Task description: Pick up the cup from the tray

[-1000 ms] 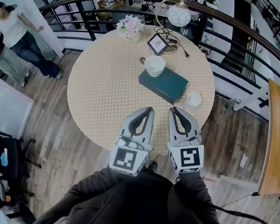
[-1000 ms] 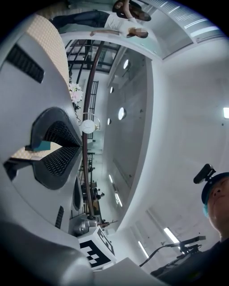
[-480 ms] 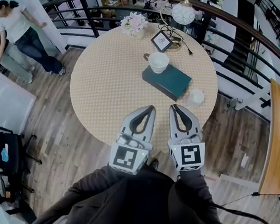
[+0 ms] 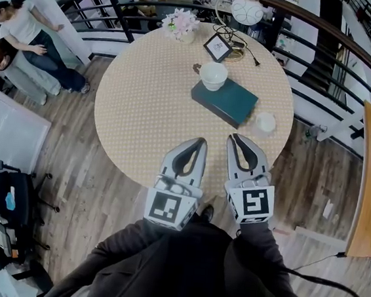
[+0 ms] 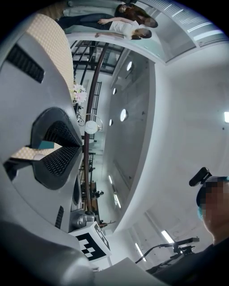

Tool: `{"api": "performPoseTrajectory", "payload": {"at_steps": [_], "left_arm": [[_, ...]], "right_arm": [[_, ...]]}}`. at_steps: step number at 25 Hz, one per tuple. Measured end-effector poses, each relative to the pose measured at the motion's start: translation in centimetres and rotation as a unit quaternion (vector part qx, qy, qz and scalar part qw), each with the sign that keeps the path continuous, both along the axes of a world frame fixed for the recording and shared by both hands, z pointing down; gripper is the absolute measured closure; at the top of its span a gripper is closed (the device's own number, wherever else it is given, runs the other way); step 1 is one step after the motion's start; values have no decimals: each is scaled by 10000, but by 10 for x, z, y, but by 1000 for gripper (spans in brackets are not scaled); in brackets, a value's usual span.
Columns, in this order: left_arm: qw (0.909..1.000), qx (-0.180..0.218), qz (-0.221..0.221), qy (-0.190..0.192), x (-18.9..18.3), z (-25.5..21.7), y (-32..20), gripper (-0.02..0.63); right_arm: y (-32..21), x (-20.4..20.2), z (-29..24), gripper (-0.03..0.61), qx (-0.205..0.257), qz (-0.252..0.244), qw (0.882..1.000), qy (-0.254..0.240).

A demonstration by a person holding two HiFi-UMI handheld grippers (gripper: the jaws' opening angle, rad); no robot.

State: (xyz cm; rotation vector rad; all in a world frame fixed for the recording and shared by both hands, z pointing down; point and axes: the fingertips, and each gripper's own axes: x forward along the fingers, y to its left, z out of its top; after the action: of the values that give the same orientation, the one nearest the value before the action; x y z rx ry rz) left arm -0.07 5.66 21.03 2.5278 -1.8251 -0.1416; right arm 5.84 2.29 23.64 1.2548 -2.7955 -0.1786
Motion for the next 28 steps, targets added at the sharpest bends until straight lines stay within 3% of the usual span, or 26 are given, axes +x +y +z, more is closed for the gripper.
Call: {"api": "performPoseTrajectory", "payload": {"at_steps": [19, 24, 28], "left_arm": [[9968, -786, 148, 65, -46, 49, -83, 611], [9949, -982, 214, 107, -56, 68, -116, 611], [9927, -1175, 171, 190, -67, 87, -131, 611]], "right_arm": [[-96, -27, 56, 551, -909, 378, 9950, 153], [-136, -38, 74, 420, -1069, 397, 9933, 183], [-155, -50, 94, 373, -1235, 351, 9914, 257]]}}
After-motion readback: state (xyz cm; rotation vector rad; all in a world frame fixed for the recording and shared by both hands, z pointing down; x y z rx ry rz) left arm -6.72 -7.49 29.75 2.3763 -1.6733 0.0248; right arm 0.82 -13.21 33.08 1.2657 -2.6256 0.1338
